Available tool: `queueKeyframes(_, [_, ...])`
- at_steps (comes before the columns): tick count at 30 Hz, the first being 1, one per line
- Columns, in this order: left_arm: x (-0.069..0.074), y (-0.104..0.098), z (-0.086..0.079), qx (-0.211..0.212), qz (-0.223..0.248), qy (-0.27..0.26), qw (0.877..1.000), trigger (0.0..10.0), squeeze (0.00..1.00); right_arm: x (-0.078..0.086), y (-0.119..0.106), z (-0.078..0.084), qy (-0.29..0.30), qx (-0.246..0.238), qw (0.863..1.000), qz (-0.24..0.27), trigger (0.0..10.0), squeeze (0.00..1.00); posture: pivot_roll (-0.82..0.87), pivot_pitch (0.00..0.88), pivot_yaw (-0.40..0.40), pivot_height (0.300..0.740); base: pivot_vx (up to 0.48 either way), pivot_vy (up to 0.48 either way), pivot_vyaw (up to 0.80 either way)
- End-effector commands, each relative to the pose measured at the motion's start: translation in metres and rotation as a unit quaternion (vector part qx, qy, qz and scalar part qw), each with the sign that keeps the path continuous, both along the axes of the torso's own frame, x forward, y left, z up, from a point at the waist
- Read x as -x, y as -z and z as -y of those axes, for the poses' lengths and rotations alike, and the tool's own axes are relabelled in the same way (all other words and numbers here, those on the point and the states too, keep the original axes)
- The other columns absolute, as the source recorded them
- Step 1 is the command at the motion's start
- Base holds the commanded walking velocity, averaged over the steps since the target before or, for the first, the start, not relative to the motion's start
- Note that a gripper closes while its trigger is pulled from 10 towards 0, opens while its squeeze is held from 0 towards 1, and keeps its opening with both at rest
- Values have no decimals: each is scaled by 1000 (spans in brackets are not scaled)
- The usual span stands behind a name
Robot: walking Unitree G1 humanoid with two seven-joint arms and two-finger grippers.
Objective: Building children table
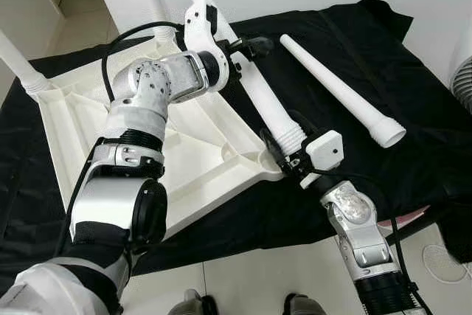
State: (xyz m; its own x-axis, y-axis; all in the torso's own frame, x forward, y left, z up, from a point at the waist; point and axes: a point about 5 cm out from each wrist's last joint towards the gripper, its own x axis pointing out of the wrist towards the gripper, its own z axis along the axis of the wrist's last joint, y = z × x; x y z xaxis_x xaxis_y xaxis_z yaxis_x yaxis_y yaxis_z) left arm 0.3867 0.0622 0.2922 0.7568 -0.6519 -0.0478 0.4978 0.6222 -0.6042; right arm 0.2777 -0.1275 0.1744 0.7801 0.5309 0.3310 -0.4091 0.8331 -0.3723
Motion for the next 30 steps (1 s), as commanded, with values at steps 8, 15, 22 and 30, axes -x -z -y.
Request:
queueKeyframes(8, [-1,-18,-6,78,46,54,994,0,0,3,1,-1,-1,9,1000,7,10000,0,-167,115,164,740,0,0,0])
queueKeyframes(15, [-1,-20,-6,81,44,62,994,0,0,2,-1,0,2,10,1000,9,10000,0,-163,122,163,740,0,0,0])
queueKeyframes(22, [-3,-22,-7,89,42,59,993,0,0,-1,0,2,-15,-50,998,-46,10000,1000,-156,126,161,740,0,0,0])
queueKeyframes(30, [-6,-29,-15,117,41,42,991,10000,0,-2,-6,0,-25,-112,991,-71,10000,1000,-152,122,156,740,0,0,0])
